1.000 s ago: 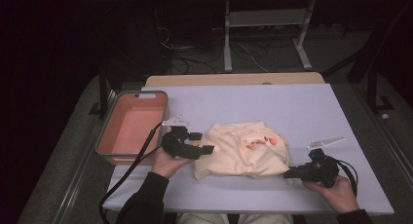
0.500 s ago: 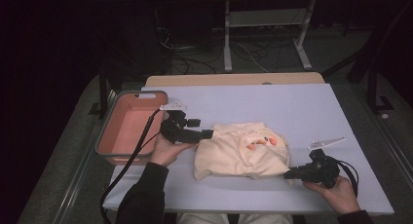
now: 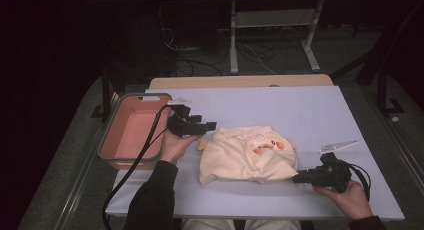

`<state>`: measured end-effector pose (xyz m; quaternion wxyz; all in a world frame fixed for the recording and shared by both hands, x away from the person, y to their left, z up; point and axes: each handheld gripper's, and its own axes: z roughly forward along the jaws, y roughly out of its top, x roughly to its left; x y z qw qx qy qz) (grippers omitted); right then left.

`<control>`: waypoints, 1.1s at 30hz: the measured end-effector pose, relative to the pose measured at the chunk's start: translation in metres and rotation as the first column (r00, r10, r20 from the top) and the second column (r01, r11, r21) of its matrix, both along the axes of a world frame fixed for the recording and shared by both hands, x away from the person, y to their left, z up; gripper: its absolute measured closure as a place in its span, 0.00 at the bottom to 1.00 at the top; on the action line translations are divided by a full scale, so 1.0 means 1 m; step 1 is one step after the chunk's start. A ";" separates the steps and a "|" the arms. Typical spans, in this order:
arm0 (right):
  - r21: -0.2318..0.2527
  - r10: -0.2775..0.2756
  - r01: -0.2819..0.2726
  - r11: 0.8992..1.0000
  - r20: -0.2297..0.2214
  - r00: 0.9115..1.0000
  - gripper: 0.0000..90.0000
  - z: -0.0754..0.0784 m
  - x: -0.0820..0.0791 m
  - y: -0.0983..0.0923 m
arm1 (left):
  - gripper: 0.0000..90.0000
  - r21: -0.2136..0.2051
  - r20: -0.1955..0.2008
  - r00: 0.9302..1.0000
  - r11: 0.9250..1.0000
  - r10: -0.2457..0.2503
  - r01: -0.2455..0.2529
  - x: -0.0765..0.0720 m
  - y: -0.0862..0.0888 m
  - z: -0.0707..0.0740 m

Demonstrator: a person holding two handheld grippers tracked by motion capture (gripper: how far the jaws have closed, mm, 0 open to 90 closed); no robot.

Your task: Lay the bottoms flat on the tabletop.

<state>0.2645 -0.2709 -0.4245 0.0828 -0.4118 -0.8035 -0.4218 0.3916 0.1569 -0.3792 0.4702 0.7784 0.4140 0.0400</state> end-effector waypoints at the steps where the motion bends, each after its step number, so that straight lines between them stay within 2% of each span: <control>1: 0.001 0.001 -0.001 1.000 0.002 1.000 0.82 0.000 0.000 -0.001 | 0.26 0.003 -0.007 1.000 1.000 0.002 -0.002 0.001 -0.002 -0.003; 6: 0.004 0.002 -0.002 1.000 0.009 1.000 0.80 0.002 0.000 -0.003 | 0.26 0.007 -0.034 0.999 1.000 0.013 -0.012 0.009 -0.006 -0.016; 10: 0.001 -0.005 0.005 1.000 0.018 1.000 0.74 0.005 -0.001 -0.004 | 0.26 0.016 -0.053 0.999 1.000 0.014 -0.013 0.013 -0.007 -0.024; 17: -0.030 0.007 -0.006 1.000 0.028 1.000 0.56 0.011 0.004 -0.008 | 0.29 0.043 -0.077 0.997 0.999 -0.008 0.011 0.018 -0.010 -0.036; 21: -0.047 0.023 -0.021 0.999 0.051 0.998 0.45 0.016 0.007 -0.006 | 0.29 0.054 -0.090 0.996 0.999 -0.005 0.010 0.020 -0.011 -0.041; 26: -0.021 0.025 -0.023 1.000 0.086 0.996 0.33 0.027 0.011 -0.003 | 0.29 0.058 -0.110 0.994 0.998 -0.011 0.017 0.024 -0.012 -0.048; 33: -0.033 0.011 -0.007 0.999 0.117 0.993 0.21 0.035 0.023 0.002 | 0.30 0.055 -0.131 0.991 0.998 -0.019 0.027 0.027 -0.013 -0.055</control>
